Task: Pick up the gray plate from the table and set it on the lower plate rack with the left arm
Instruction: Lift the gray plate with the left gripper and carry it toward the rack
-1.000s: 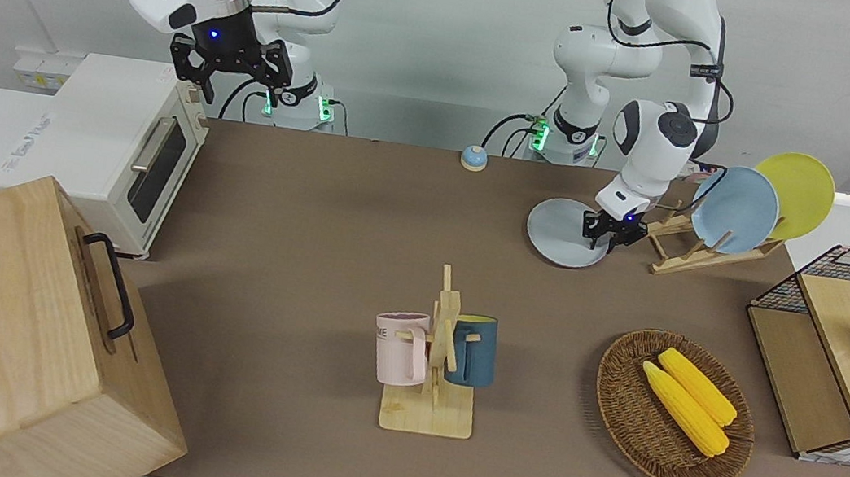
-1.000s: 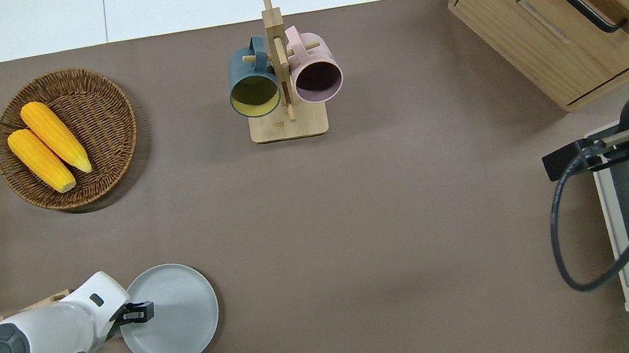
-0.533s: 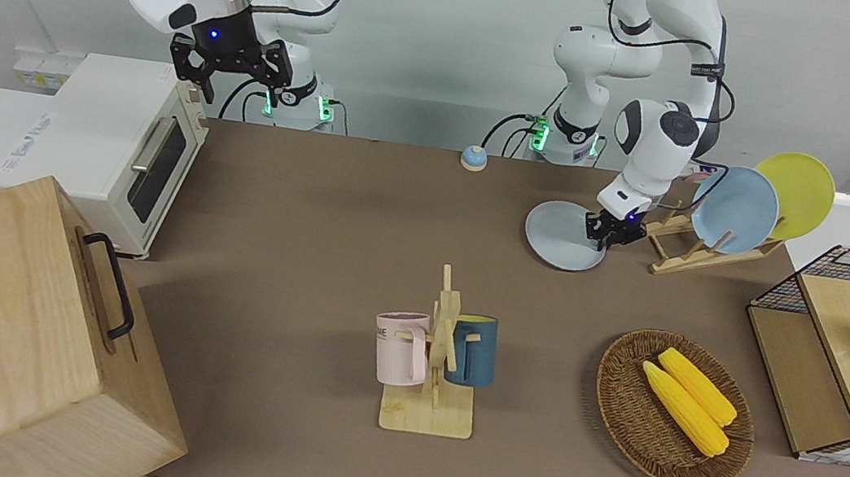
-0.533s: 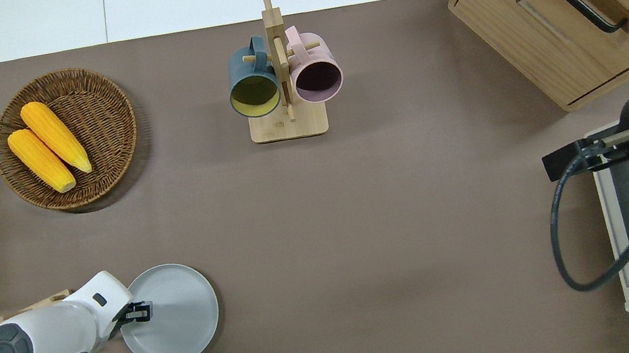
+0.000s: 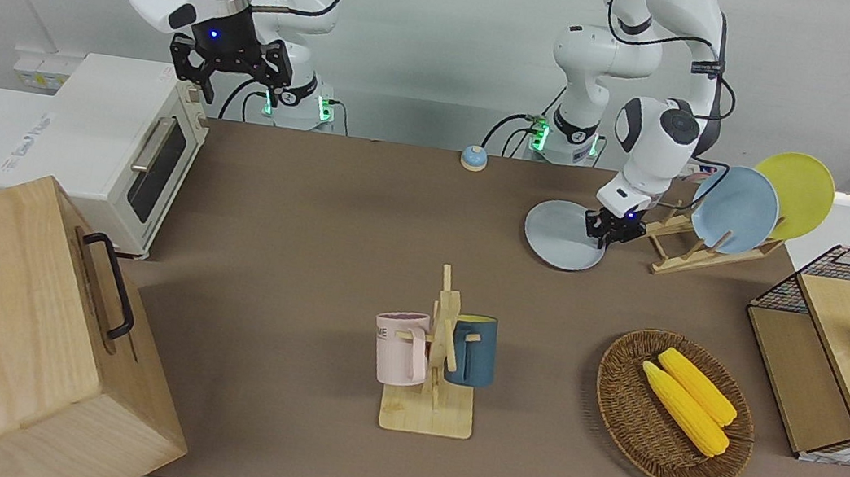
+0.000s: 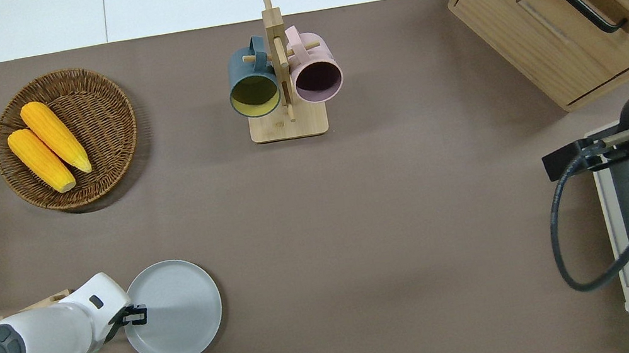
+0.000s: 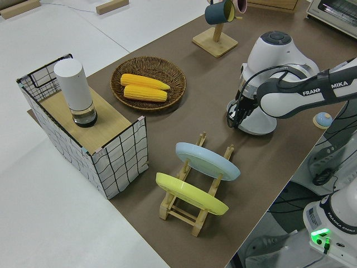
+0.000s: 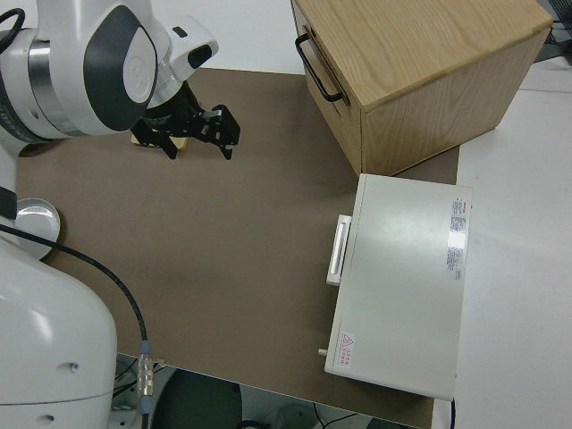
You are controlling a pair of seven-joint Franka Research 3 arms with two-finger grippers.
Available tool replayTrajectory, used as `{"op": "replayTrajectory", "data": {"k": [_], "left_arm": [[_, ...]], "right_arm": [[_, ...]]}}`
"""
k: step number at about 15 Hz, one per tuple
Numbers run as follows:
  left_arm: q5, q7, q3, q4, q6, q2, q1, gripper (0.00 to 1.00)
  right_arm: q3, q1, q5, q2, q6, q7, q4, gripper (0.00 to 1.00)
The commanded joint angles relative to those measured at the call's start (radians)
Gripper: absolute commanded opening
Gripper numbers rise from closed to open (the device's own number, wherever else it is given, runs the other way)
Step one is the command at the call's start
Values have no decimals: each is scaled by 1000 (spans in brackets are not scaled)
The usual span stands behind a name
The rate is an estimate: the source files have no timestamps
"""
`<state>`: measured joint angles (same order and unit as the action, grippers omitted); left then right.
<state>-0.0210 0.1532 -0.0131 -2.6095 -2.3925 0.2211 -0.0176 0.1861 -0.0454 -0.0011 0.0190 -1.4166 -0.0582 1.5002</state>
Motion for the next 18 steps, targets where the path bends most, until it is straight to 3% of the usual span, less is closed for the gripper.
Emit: {"op": "replayTrajectory", "data": {"k": [1,11,18], "left_arm": [[7,-6,2,25,104,72,1,0],[-23,-17,1,205,470,208,2,0],[-19,-99,1,439,716,216,2,0]], "right_arm": [[6,-10,10,2,13,1,-6,987],[6,-10,10,2,13,1,-6,990],[6,-10,10,2,13,1,-6,990]]}}
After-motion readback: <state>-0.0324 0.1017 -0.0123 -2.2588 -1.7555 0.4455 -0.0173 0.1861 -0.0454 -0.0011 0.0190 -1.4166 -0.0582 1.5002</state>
